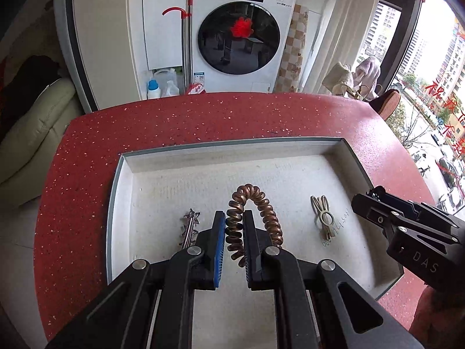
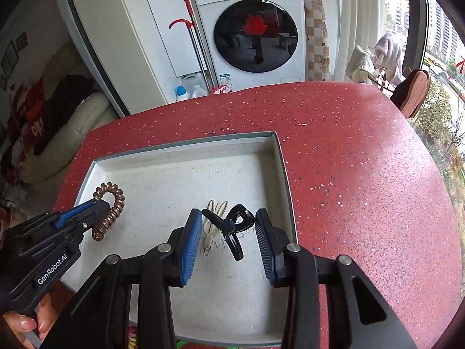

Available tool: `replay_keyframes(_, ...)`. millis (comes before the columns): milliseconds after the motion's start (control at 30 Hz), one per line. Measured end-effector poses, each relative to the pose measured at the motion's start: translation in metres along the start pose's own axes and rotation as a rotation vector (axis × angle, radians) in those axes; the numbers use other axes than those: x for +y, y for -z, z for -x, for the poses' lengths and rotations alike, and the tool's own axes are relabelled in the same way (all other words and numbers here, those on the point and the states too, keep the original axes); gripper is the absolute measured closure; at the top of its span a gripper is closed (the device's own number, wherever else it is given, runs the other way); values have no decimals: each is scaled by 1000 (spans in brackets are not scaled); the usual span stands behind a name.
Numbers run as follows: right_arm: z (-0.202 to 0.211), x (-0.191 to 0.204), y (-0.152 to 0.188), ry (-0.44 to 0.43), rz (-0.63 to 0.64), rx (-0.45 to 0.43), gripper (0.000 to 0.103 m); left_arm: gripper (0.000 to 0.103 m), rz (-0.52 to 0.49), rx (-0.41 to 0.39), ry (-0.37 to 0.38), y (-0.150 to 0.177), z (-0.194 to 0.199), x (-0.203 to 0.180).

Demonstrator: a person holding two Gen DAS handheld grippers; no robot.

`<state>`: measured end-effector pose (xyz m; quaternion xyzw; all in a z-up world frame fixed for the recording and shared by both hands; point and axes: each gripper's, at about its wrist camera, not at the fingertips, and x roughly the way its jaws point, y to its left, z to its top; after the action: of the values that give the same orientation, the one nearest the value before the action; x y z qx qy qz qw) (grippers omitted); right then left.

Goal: Organize jewelry
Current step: 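Carry the hair tie and claw clip into the tray and release both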

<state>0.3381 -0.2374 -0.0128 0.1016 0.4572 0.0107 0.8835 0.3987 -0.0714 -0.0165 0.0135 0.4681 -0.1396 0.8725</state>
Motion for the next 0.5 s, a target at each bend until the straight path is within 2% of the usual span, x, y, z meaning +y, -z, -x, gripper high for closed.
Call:
replay_keyframes(300, -37, -5, -1, 24, -21, 26, 62, 73, -30, 57, -87, 6, -40, -7)
replay_keyframes(500, -41, 0, 3, 58, 10, 20, 61, 73, -62, 31, -119, 8, -39, -12)
